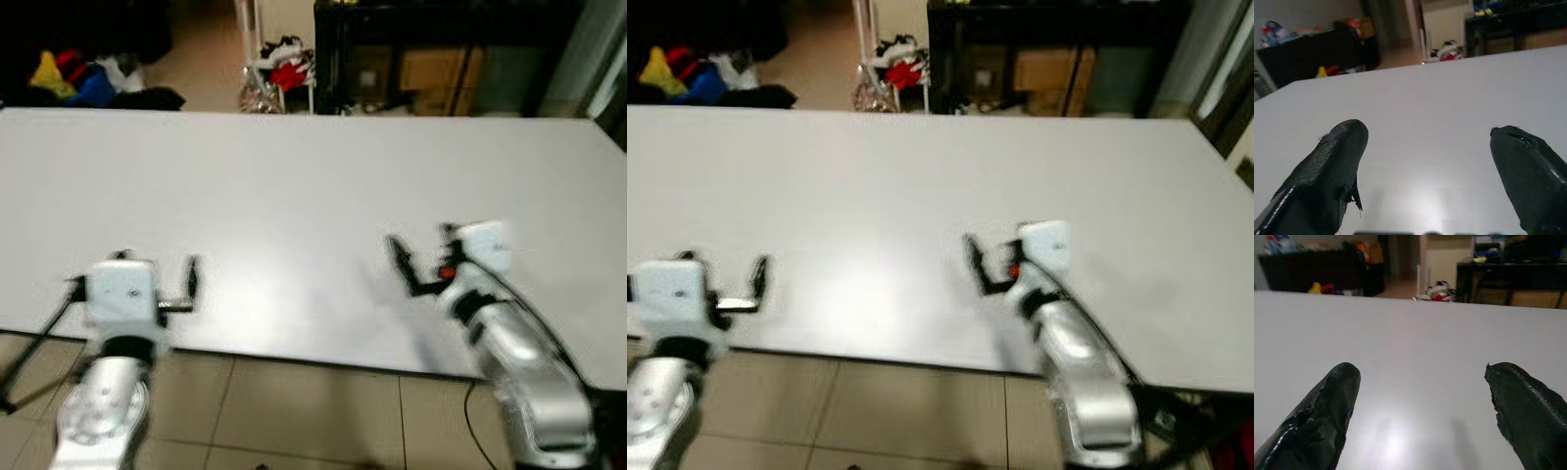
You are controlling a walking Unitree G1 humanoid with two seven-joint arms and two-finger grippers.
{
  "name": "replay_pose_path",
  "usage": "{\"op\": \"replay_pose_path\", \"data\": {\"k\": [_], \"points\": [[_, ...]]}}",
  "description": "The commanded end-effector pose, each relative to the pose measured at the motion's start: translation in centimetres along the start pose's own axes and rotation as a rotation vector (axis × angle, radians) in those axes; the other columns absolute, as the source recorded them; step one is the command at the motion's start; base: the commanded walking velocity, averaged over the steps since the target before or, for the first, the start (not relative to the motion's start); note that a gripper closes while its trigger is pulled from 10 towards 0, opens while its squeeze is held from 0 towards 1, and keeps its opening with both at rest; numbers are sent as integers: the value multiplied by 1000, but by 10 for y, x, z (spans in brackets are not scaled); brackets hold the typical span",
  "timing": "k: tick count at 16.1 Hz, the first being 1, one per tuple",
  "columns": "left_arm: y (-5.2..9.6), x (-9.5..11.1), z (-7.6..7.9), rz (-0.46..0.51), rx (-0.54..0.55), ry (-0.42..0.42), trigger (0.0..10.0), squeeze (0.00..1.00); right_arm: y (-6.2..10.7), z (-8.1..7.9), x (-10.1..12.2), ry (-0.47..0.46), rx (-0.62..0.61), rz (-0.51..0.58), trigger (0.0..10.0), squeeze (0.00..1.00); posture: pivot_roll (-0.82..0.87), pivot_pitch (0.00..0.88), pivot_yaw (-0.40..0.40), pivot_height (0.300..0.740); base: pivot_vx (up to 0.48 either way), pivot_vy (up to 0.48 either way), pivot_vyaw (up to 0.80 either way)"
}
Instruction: Setting the table
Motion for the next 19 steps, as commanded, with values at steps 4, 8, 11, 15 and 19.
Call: {"op": "replay_pose_path", "data": {"k": [4, 8, 11, 15, 19], "points": [[-1, 0, 8, -2, -17, 14, 10000, 0, 2, 15, -7, -22, -32, -25, 10000, 0, -11, 0, 65, 740, 0, 341, 0], [2, -2, 7, -15, -17, 16, 10000, 0, 4, 6, 1, -26, 32, 27, 10000, 1000, -10, 0, 70, 740, 0, 338, 0], [6, -4, 8, -25, -10, 20, 10000, 0, 5, -7, 3, 1, 121, 39, 10000, 1000, -3, 0, 69, 740, 0, 336, 729], [12, -5, 8, -29, 8, 26, 10000, 0, 5, -15, 4, 0, 190, 55, 10000, 1000, 25, 0, 45, 740, 0, 338, 800], [16, -4, 3, -30, 35, 23, 10000, 0, 3, -24, 6, -3, 241, 73, 10000, 1000, 38, 0, 34, 740, 0, 337, 800]]}}
Point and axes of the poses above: a point about 5 cm out from each wrist's last joint towards the gripper, its own y axis pointing back from the gripper into the wrist, its own x axis along the axis of the wrist's last joint, z = x × y, the point moved 5 cm from there along -y, pointing out of the wrist towards the gripper, and after that the axes turned 10 degrees about y, right-handed, at the moved point
